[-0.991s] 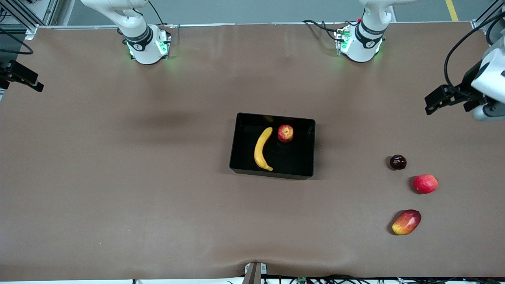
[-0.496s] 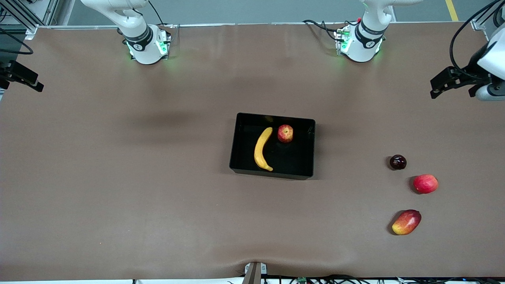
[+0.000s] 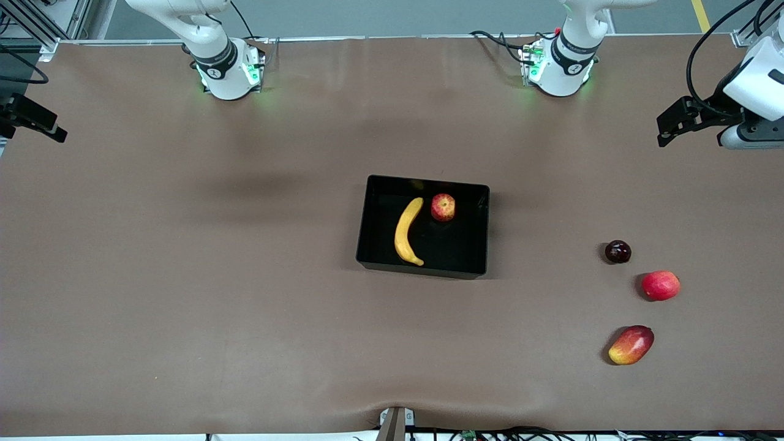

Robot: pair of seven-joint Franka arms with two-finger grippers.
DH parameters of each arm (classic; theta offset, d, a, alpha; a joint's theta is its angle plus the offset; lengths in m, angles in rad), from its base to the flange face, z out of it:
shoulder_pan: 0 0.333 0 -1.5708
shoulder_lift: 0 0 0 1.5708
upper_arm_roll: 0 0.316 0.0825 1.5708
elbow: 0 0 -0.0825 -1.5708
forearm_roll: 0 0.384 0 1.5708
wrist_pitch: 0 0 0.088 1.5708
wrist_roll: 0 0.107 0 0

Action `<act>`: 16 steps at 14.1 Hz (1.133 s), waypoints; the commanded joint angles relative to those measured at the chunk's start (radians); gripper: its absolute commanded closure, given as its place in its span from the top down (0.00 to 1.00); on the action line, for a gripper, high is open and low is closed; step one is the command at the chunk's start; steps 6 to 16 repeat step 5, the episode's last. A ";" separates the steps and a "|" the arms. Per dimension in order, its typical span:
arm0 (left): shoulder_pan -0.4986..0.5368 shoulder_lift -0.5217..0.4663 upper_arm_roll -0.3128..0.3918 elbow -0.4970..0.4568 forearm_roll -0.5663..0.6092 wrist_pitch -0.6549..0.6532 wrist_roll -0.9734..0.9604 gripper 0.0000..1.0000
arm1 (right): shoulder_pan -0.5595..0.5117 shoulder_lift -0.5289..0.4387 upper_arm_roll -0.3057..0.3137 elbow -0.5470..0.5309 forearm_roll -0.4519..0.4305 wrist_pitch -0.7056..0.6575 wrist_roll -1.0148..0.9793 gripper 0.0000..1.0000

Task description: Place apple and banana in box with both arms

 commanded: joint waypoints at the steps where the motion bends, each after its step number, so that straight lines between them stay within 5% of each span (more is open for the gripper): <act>1: 0.004 -0.026 0.005 -0.015 -0.022 -0.013 0.025 1.00 | -0.024 -0.005 0.012 -0.001 0.021 -0.006 -0.007 1.00; 16: 0.002 -0.018 0.005 0.005 -0.020 -0.018 0.022 1.00 | -0.024 -0.005 0.012 -0.001 0.021 -0.008 -0.007 1.00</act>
